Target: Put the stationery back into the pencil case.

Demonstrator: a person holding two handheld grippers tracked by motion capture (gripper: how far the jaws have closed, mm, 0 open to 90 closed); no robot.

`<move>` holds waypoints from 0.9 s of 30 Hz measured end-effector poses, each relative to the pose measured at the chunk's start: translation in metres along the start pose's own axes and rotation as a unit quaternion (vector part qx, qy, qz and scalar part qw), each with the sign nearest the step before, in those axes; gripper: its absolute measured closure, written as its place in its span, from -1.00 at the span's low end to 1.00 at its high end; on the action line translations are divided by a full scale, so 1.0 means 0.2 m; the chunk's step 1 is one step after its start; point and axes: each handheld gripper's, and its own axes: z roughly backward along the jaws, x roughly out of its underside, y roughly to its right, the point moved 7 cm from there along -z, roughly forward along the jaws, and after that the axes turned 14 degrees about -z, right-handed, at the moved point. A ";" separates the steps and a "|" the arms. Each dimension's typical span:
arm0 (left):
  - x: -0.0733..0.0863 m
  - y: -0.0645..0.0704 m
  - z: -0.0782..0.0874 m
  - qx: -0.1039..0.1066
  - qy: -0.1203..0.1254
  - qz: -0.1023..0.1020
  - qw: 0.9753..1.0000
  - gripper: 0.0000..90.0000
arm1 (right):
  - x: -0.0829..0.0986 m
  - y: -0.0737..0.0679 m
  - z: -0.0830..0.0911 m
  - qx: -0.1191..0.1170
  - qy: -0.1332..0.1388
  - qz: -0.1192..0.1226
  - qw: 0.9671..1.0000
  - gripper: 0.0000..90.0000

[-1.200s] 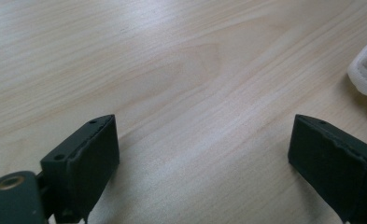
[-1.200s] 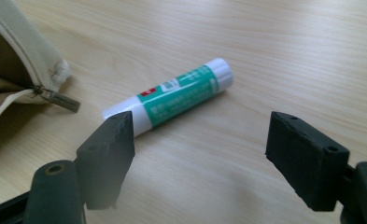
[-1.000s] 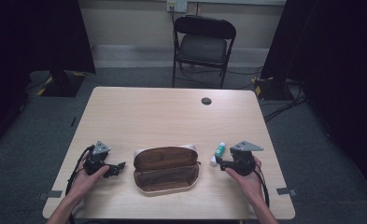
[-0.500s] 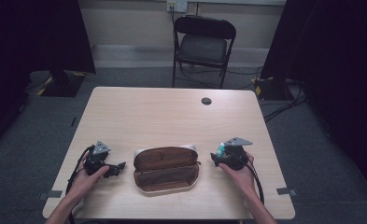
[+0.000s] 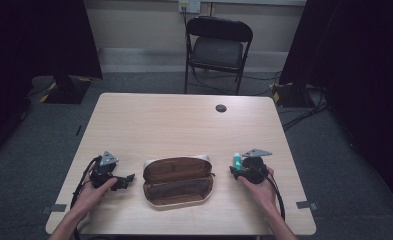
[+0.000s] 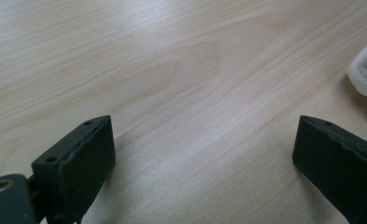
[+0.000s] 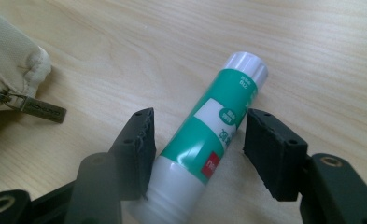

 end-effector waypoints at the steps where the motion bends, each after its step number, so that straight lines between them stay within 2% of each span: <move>1: 0.00 0.00 0.00 0.000 0.002 0.002 1.000 -0.88 | 0.01 0.00 0.00 0.003 -0.002 0.004 1.000 0.02; 3: 0.00 0.00 0.00 0.000 0.001 0.001 1.000 -0.88 | 0.01 0.01 0.01 0.004 -0.002 0.007 1.000 0.03; 14: 0.00 0.01 -0.01 0.001 0.001 0.002 1.000 -0.93 | 0.04 0.04 0.05 0.003 -0.010 0.009 1.000 0.43; 22: 0.00 0.01 -0.01 0.002 0.001 0.004 1.000 -0.93 | 0.05 0.04 0.06 0.000 -0.013 0.018 1.000 0.43; 27: 0.00 0.01 -0.01 0.002 0.001 0.004 1.000 -0.93 | 0.06 0.04 0.06 -0.002 -0.012 0.016 1.000 0.42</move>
